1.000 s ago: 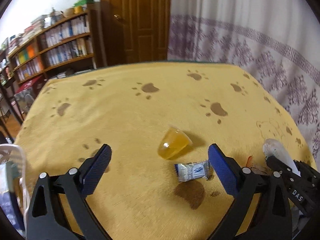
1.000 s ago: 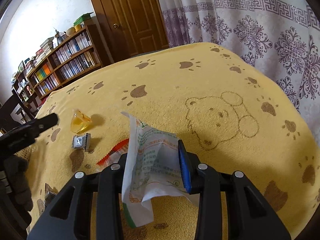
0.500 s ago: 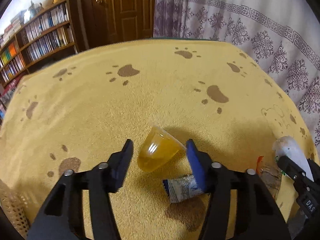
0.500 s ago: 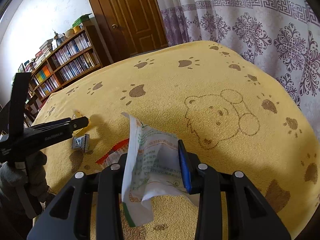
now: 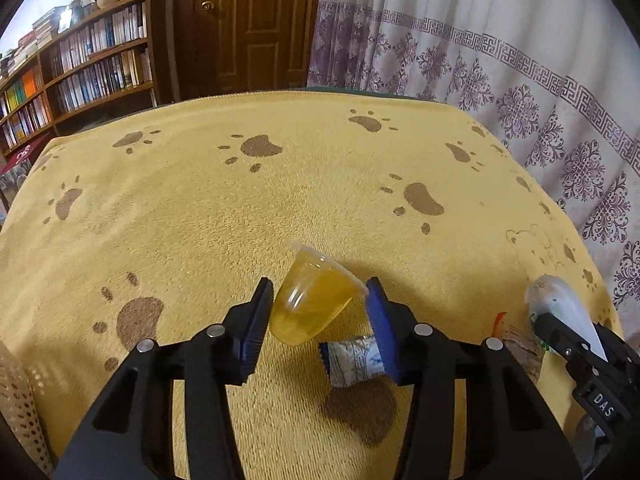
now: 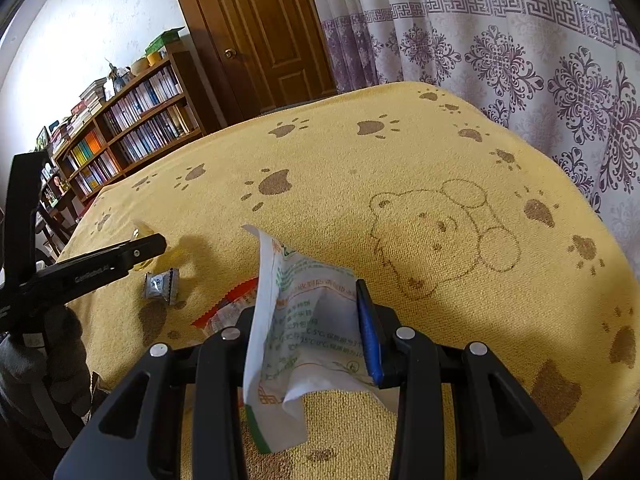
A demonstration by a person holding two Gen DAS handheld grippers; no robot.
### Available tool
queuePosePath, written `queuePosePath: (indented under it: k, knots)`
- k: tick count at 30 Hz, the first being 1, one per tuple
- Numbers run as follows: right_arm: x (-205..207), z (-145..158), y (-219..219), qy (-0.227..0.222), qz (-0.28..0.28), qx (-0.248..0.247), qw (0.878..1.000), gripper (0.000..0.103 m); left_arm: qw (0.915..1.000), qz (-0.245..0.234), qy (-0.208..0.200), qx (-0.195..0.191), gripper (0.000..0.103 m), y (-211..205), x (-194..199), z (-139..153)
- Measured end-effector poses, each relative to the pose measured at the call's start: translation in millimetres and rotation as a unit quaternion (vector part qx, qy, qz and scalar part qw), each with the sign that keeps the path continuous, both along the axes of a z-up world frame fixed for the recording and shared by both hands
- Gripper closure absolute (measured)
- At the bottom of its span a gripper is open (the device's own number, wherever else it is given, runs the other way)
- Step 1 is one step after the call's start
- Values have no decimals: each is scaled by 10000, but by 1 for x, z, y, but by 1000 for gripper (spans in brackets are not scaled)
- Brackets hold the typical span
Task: Organize snacks
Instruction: 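Grasp the yellow jelly cup with the left gripper while the right gripper holds the white bag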
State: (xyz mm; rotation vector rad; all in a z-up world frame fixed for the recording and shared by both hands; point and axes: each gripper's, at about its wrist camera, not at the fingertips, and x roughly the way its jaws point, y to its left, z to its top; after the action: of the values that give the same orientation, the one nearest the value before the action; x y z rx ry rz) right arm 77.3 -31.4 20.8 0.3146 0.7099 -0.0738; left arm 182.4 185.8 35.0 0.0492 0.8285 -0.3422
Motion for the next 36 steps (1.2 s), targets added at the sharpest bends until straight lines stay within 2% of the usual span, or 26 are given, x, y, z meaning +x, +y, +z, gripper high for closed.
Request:
queuePosePath:
  k: [8, 19, 28, 36]
  knots:
    - [-2, 1, -3, -53, -10, 58, 10000, 67, 9998, 121, -153, 0, 54, 5, -19, 16]
    - [-4, 3, -2, -110, -17, 48, 9999, 67, 9978, 514, -373, -209, 54, 34, -51, 42]
    - [-5, 3, -1, -100, -9, 10, 9999, 67, 9900, 1157, -803, -119, 55, 76, -76, 68]
    - [-5, 1, 0, -82, -43, 17, 10000, 67, 9841, 1435, -1034, -151, 55, 107, -91, 87]
